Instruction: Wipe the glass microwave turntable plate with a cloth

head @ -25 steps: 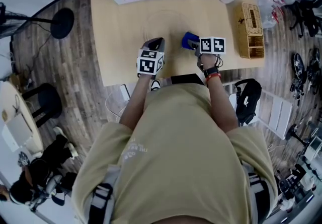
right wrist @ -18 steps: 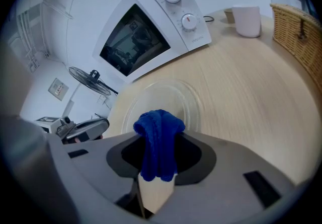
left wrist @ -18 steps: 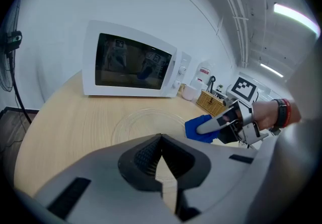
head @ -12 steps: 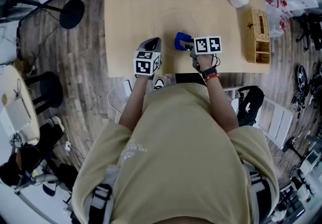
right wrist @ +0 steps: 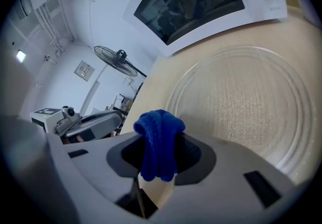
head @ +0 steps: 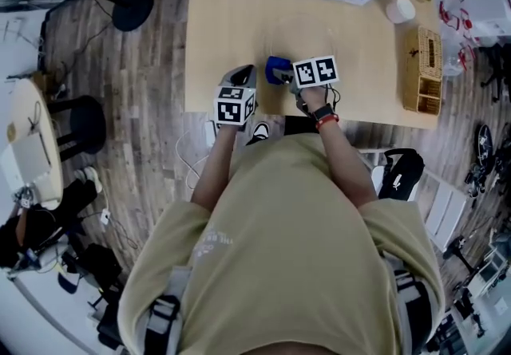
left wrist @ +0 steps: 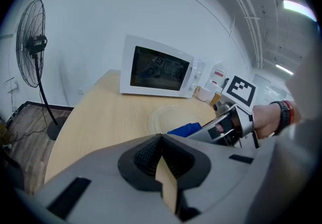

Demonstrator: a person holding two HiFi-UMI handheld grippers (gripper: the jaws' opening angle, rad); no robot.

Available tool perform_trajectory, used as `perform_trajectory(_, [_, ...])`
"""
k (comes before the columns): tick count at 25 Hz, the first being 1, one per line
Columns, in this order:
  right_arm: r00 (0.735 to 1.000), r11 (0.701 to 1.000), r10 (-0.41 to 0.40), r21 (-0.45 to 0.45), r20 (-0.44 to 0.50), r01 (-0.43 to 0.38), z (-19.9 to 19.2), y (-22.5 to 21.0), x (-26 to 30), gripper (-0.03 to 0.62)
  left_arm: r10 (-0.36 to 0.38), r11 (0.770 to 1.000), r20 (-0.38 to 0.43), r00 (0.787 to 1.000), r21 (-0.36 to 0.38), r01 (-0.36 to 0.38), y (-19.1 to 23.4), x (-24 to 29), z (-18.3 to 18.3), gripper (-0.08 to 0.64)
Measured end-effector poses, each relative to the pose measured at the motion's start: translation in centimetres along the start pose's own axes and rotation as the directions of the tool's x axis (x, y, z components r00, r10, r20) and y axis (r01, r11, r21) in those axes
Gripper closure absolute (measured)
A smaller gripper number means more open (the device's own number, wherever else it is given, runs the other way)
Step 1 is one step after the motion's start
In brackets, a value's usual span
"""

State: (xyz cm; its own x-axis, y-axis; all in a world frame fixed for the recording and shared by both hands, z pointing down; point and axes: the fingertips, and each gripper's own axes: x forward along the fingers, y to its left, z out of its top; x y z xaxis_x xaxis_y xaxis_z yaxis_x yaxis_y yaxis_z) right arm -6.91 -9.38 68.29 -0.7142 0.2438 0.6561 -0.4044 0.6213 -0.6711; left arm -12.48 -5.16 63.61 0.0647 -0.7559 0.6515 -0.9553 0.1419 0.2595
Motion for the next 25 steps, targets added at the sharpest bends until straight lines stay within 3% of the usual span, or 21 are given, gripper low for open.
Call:
perform_trajectory(10, [0.999,0.999,-0.042,0.017,-0.035,0.042,-0.1,-0.4,1.8,0.453,0.016,1.0,-0.012,1.0,-0.027,-0.016,1.2,-0.5,-1.1,0.541])
perform_trajectory(25, [0.997,0.997,-0.065,0.029,-0.03,0.065,-0.3,-1.3,1.1,0.453,-0.015,1.0,-0.021,1.0,-0.009,0.015,0.2,0.4,-0.5,0.541])
